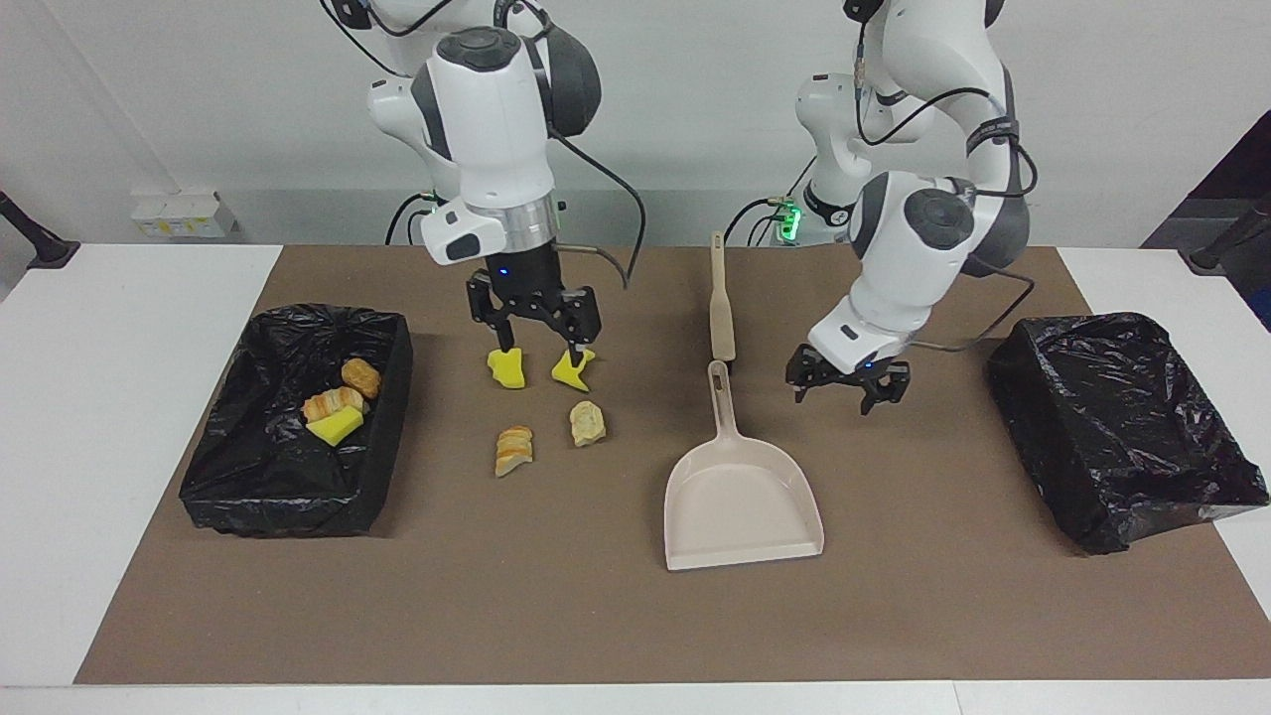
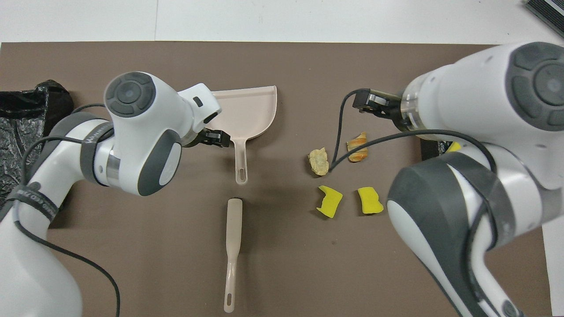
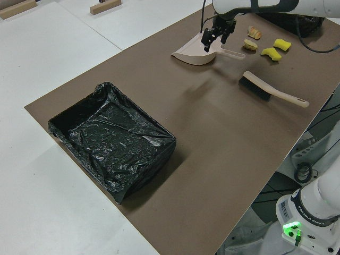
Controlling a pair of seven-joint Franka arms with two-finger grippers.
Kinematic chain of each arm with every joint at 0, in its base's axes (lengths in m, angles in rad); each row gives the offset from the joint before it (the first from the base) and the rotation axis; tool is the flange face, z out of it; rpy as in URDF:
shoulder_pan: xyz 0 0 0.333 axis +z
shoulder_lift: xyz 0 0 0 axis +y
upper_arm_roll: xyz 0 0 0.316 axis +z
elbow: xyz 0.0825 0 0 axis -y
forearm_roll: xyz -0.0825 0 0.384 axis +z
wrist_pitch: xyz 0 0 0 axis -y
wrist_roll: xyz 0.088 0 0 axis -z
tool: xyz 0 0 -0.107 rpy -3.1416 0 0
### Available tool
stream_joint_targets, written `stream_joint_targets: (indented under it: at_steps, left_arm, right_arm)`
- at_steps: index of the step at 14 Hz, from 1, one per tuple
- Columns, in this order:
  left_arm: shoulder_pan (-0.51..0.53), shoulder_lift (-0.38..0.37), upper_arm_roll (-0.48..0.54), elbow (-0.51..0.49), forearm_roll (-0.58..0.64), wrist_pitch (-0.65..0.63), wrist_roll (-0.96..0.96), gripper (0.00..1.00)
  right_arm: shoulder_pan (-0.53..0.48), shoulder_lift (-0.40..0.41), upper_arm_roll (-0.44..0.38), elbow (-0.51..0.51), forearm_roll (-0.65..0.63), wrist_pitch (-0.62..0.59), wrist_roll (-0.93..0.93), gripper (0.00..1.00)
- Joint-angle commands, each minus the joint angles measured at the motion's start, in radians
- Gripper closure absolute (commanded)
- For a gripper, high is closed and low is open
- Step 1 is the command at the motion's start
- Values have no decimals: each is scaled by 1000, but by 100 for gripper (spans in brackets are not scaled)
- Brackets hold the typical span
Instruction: Sweep and dump trash in bin
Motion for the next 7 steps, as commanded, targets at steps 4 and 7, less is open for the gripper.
stream_joint_targets:
  at_steps: [4, 7]
  left_arm:
    - [-113, 28, 17, -48, 9, 95, -164, 0]
    - [-129, 27, 17, -91, 9, 123, -180, 5]
  right_arm:
    - [-67, -123, 6, -125, 58, -34, -118, 0]
    - [-81, -117, 6, -120, 59, -25, -150, 0]
